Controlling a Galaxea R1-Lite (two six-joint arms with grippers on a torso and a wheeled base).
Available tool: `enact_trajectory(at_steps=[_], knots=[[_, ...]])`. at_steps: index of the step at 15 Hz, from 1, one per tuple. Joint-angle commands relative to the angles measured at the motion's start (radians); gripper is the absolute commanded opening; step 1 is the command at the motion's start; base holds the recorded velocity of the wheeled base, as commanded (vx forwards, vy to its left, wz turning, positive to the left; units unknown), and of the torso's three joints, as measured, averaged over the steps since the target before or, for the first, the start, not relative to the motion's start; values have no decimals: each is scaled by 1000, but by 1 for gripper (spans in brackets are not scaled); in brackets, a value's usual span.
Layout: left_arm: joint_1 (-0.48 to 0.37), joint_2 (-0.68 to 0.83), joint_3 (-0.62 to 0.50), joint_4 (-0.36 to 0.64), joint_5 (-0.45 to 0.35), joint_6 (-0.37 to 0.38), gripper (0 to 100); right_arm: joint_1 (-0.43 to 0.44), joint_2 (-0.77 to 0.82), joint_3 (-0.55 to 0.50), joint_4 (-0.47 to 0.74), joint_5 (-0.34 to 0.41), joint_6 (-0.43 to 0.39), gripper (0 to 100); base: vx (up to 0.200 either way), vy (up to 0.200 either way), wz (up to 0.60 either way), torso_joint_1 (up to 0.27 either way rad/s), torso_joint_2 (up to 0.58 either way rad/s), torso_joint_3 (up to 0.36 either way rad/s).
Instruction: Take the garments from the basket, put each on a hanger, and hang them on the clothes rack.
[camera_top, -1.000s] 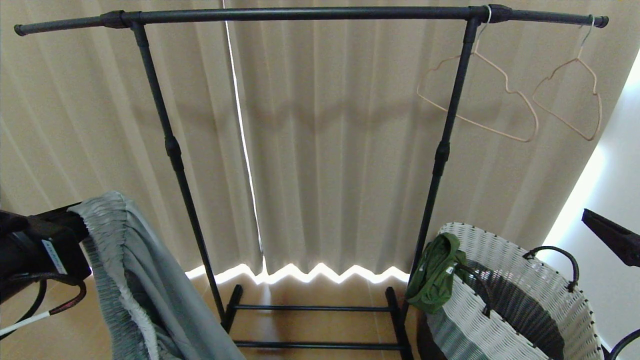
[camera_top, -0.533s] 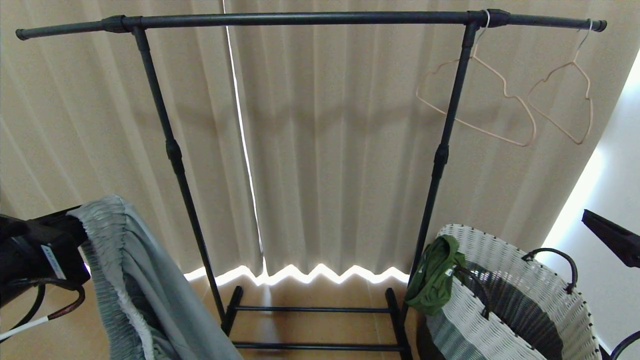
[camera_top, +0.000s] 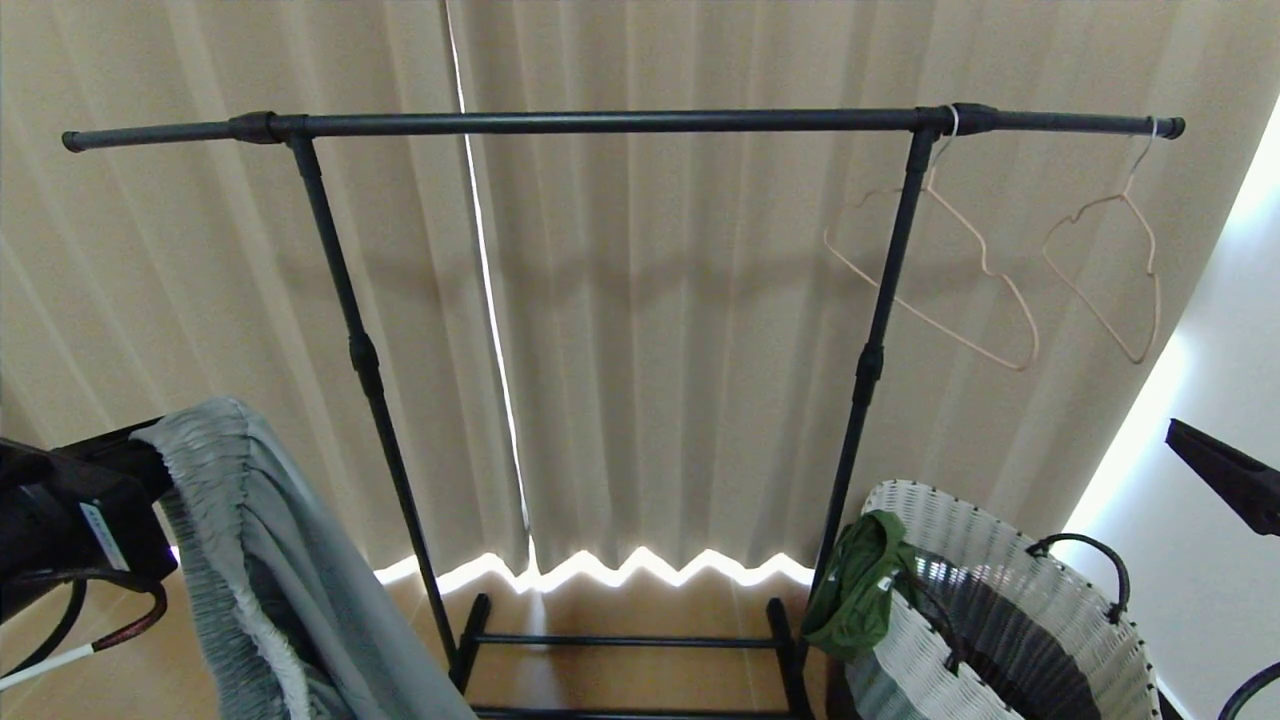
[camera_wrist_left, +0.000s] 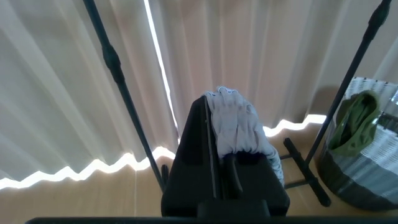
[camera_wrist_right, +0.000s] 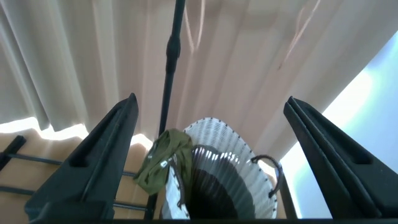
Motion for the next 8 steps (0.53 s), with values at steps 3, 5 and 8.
enact_trajectory(at_steps=[3, 5, 8], knots=[[-1, -7, 3, -1, -1, 3, 0, 0, 2, 11, -2, -1, -2, 100, 0, 0, 0, 183, -474, -299], [-3, -9, 16, -2, -1, 5, 0, 0, 0, 32, -2, -1, -4, 100, 0, 0, 0, 198, -488, -290], [-1, -9, 26, -37, -1, 14, 0, 0, 8, 29, 6, 0, -2, 100, 0, 0, 0, 207, -507, -295]])
